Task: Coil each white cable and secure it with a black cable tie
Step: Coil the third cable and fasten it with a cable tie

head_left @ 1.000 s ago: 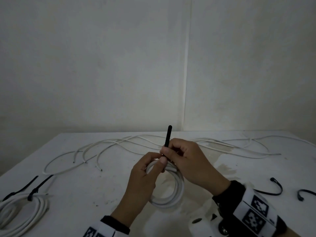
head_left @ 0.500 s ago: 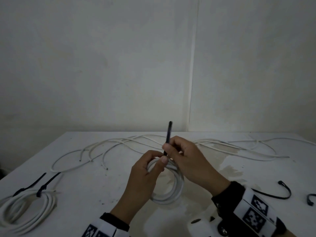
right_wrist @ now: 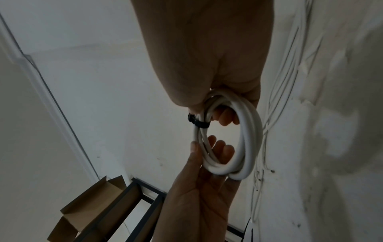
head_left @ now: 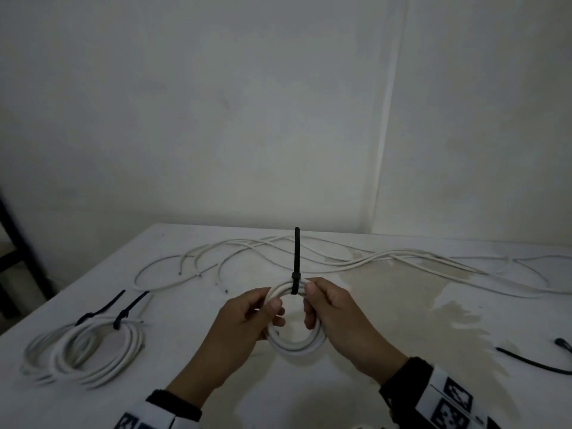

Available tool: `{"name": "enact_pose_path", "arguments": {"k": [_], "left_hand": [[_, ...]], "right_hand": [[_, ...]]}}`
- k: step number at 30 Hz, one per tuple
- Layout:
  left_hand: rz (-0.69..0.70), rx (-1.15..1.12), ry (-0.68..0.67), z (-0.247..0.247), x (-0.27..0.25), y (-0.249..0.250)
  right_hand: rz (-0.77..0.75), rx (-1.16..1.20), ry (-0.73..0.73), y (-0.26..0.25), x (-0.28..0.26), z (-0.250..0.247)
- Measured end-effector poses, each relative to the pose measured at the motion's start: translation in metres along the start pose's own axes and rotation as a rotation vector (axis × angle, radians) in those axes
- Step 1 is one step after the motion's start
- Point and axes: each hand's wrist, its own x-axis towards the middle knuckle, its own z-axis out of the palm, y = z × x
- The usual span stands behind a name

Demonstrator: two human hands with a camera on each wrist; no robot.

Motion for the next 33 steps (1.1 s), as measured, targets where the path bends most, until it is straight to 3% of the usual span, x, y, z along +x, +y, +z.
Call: {"name": "enact_pose_path", "arguments": {"k": [5, 9, 18, 23, 27, 33], "left_hand": [[-0.029, 0.013, 0.102, -0.025, -0.005, -0.009], [0.004, 0.148, 0.142, -0.04, -0.01, -0.019], [-0.031, 0.247, 0.235, -0.083, -0.018, -0.032], [-0.092, 0.331, 0.32, -0.125, -0.027, -0.041], [-0.146, 0.526, 0.391, -0.164, -0.03, -0.048], [-0.254, 0.82, 0.351, -0.187, -0.026, -0.056]], "right_hand": [[0.034, 0.048, -0.073, -0.001, 0.003, 0.022], [0.045, 0.014, -0.099, -0.001, 0.009, 0.039], [0.136, -0.164, -0.234, -0.003, 0.018, 0.061], [0.177, -0.398, -0.176, 0.009, 0.032, 0.043], [0.283, -0.437, -0.119, 0.021, 0.04, 0.021], [0.309, -0.468, -0.07, 0.035, 0.048, 0.006]]}}
